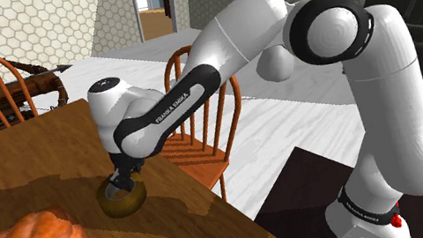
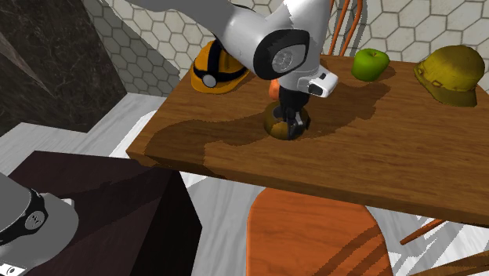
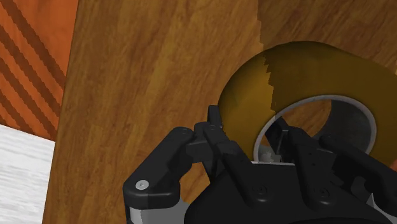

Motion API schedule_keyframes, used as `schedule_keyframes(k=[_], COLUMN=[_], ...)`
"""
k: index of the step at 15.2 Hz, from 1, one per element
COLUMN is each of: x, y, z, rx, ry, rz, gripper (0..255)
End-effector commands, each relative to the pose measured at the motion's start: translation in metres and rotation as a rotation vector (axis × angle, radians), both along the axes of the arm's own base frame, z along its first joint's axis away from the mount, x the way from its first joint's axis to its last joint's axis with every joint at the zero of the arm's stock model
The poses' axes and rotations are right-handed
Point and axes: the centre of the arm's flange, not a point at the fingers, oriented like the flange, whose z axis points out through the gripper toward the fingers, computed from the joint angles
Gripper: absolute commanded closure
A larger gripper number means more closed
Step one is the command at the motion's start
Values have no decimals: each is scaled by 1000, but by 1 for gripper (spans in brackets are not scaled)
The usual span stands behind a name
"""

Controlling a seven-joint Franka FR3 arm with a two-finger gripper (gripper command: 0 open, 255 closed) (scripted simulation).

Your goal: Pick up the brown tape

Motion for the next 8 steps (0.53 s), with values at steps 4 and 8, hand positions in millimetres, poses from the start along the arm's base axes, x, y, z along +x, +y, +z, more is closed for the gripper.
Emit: schedule_keyframes(k=[4,8], x=[0,0], y=[0,0], z=[25,46], rx=[0,0], ry=[0,0], rz=[0,0], gripper=[255,255])
